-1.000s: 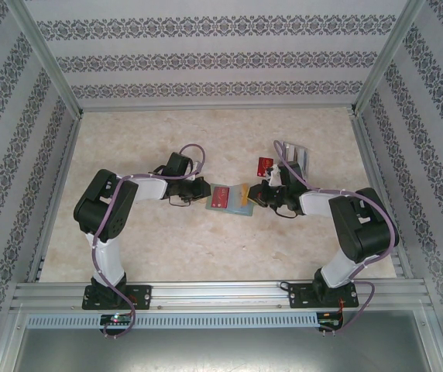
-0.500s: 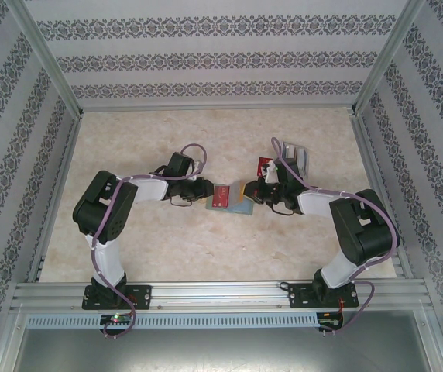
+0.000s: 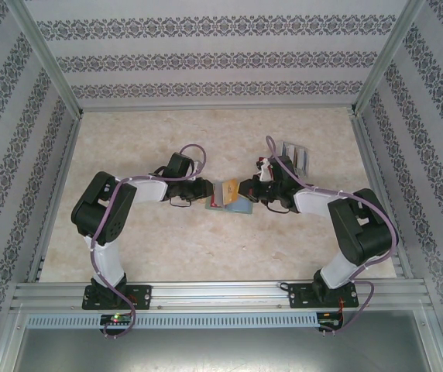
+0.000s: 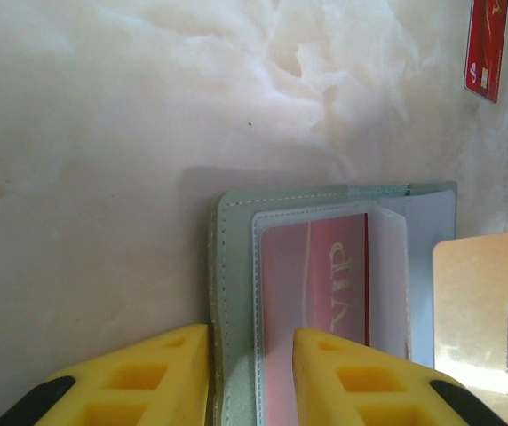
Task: Put the credit cards into the card holder
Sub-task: Flip over the card slot in the card holder, then insert the credit card into the card slot.
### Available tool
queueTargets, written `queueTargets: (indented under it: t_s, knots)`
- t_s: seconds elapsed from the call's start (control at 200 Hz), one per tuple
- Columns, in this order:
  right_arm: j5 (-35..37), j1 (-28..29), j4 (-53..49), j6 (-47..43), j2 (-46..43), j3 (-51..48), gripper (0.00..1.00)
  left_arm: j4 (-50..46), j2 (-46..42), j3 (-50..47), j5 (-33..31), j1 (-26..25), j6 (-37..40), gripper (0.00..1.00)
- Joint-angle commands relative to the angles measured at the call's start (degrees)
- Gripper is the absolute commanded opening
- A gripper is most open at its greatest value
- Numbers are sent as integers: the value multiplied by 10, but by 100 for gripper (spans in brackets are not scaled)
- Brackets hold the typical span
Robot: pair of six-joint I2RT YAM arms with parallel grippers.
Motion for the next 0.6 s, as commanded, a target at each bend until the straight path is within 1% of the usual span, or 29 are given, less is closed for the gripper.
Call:
queueTargets:
  t_s: [0.0, 0.065, 0.12, 0.26, 0.315, 0.395, 0.594]
  knots:
    - [3, 11, 7, 0, 27, 11, 0, -53, -3, -26, -68, 8, 7, 32]
    - [11, 13, 11, 0, 39, 11, 0, -51, -11, -31, -80, 8, 5, 32]
    - [12, 15, 17, 3, 43, 10, 0, -50, -22, -39, -93, 10, 2, 34]
    - [17, 12, 11, -4, 20, 1, 0, -36, -48, -64, -119, 19, -10, 38]
    - [14, 7, 8, -6, 9, -7, 0, -30, -52, -68, -114, 20, -10, 38]
    - [9, -4, 14, -7, -5, -19, 0, -22, -45, -64, -90, 20, -7, 38]
    - [-6, -20, 19, -14, 3, -31, 0, -10, -19, -53, -54, 18, -7, 31]
